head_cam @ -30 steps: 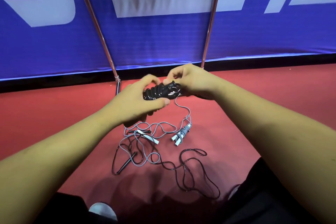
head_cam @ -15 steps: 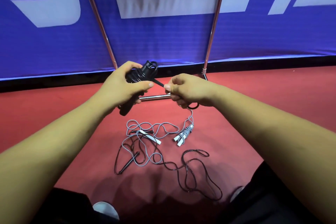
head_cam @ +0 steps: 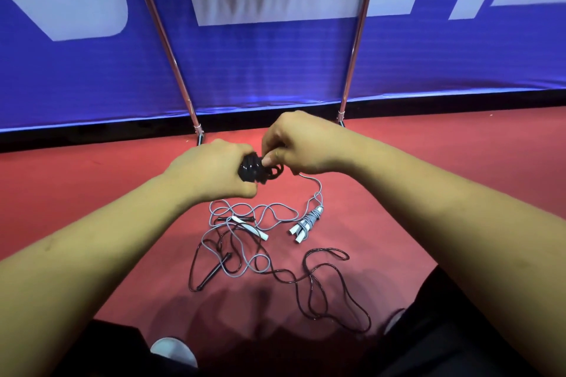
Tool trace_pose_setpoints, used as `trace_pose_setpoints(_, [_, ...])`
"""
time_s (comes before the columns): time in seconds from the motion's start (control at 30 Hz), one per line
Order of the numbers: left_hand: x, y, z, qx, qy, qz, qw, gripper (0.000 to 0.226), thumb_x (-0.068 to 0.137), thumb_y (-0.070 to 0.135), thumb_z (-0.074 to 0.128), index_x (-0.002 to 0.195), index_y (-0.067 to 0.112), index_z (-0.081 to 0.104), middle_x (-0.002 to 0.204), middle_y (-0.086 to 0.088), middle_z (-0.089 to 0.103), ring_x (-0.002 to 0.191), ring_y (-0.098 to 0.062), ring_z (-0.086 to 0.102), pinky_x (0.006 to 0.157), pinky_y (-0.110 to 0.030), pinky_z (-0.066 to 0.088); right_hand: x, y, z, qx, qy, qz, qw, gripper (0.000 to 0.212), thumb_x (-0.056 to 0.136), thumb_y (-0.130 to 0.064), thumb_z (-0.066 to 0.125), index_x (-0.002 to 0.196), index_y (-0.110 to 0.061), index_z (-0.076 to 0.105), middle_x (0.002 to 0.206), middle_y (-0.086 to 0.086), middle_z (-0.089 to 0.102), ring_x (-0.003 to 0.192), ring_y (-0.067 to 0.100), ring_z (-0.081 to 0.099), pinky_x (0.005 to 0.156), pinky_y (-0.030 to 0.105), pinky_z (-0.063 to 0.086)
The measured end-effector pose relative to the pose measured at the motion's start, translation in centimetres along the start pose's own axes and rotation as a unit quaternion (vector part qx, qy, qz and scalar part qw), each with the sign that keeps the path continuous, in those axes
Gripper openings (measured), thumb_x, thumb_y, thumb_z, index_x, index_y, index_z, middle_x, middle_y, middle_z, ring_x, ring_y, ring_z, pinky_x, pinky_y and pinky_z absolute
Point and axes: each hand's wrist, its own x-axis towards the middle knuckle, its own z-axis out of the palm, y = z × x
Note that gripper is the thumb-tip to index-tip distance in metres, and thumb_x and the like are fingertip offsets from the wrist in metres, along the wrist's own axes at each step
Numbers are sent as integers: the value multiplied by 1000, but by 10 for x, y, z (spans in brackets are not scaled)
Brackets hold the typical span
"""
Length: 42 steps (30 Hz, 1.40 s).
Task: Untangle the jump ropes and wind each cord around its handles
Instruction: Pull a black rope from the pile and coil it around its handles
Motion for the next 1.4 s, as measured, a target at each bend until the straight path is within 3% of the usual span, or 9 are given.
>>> trace_pose_setpoints(0.2, [-13,16,-15,-148,-46,17,988,57,57,76,73,81,25,63,53,3,64,44,-12,63,52,-30,54,-1,7,-5,166,44,12,985,6,82,-10,74,82,-7,69,66,5,67,51,4,54,49,12,40])
trace_pose_setpoints(0.4, [-19,25,-13,-303,-16,24,953,44,69,57,74,80,15,66,58,-2,67,41,-15,60,45,-28,48,-2,18,-7,312,31,60,948,20,78,-16,80,76,-4,64,67,11,63,62,21,48,60,33,37])
trace_pose_setpoints(0.53, [-22,21,-18,-494,-3,43,868,37,66,56,66,77,21,65,64,-9,66,36,-20,50,41,-25,42,2,19,-5,377,54,72,922,21,83,-3,67,69,-10,54,47,-7,50,44,8,34,47,24,24])
trace_pose_setpoints(0.67, [-18,22,-15,-700,-11,29,713,63,62,52,78,101,7,58,64,-14,60,31,-17,42,39,-22,39,7,15,-4,442,85,65,891,25,83,-10,68,66,-15,49,56,4,52,47,13,33,49,27,22])
trace_pose_setpoints(0.73, [-16,20,-14,-738,-14,35,674,69,63,51,85,114,17,53,70,-14,61,33,-17,43,40,-22,41,6,16,-7,469,76,64,878,24,92,-12,65,71,-14,52,61,7,52,47,12,34,49,25,24])
trace_pose_setpoints(0.87, [-16,23,-15,-743,18,25,669,24,86,36,60,108,29,53,80,-13,62,39,-19,45,44,-25,42,2,17,-9,476,85,75,872,15,93,-8,63,79,-11,59,64,7,55,49,12,41,49,23,33])
trace_pose_setpoints(1.0, [-11,26,-12,-749,50,-24,660,31,84,42,61,110,26,53,81,-8,64,44,-19,47,44,-25,42,0,13,-7,385,115,82,912,10,92,-8,62,98,-10,70,71,6,68,60,12,52,55,27,41])
trace_pose_setpoints(1.13, [-8,29,-6,-756,59,-55,650,34,85,42,66,109,18,57,83,-10,65,47,-20,49,47,-25,43,-4,10,-9,312,113,85,940,14,93,-6,56,106,-7,60,75,13,72,45,9,48,46,24,38])
trace_pose_setpoints(1.4, [-6,26,-9,-785,10,-108,610,32,95,36,52,110,9,61,81,-11,64,51,-23,54,45,-24,47,-9,15,-11,465,36,58,883,14,91,-10,65,92,4,65,79,15,67,60,17,59,58,25,53])
